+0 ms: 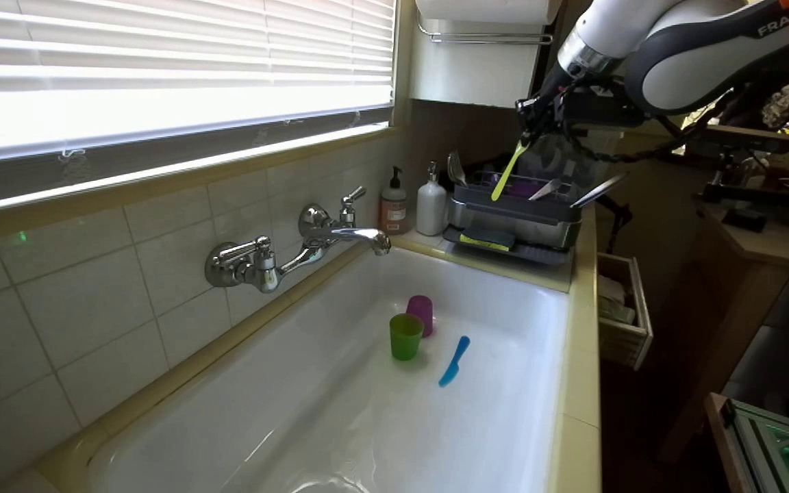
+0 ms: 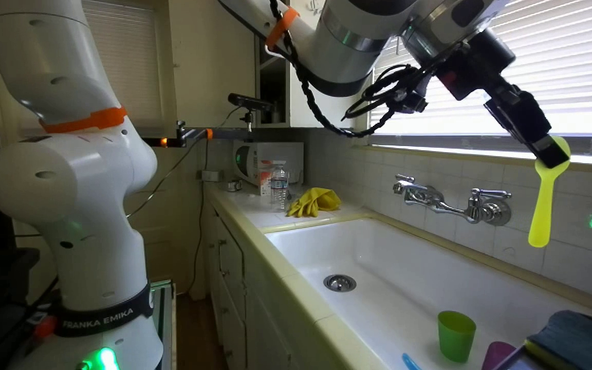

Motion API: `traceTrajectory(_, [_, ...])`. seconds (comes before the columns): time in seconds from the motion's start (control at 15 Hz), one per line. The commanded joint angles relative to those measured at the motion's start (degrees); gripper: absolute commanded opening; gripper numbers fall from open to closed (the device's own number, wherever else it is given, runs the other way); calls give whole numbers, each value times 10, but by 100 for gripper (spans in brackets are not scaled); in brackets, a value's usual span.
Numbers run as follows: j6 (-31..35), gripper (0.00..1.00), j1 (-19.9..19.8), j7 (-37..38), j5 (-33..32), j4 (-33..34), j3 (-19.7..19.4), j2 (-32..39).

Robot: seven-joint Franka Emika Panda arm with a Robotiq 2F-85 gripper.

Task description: Put the yellow spoon then the green cup in the dish rack

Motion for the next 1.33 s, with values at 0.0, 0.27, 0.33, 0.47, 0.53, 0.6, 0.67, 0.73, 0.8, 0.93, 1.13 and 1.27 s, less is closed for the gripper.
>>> traceTrajectory(0.0, [-2, 2, -26, 9, 4, 2, 8, 10])
traceTrajectory(0.27, [-5, 2, -42, 19, 5, 14, 4, 19])
traceTrajectory(0.33, [-4, 2, -46, 25, 4, 16, 2, 17])
traceTrajectory(0.47, [-8, 2, -52, 31, 4, 22, 1, 18])
traceTrajectory(0.53, [-10, 2, -56, 34, 2, 26, 0, 19])
traceTrajectory(0.6, [-13, 2, -59, 36, 3, 32, -1, 22])
traceTrajectory(0.67, [-15, 2, -61, 36, 5, 38, -3, 26])
traceTrajectory(0.73, [-15, 2, -61, 32, 12, 44, -6, 34])
traceTrajectory(0.8, [-17, 2, -60, 26, 18, 52, -9, 45])
traceTrajectory(0.93, [-22, 2, -58, 25, 22, 69, -12, 67])
traceTrajectory(1.13, [-31, 2, -52, 27, 26, 93, -21, 96])
traceTrajectory(1.27, [-34, 2, -49, 27, 32, 107, -28, 111])
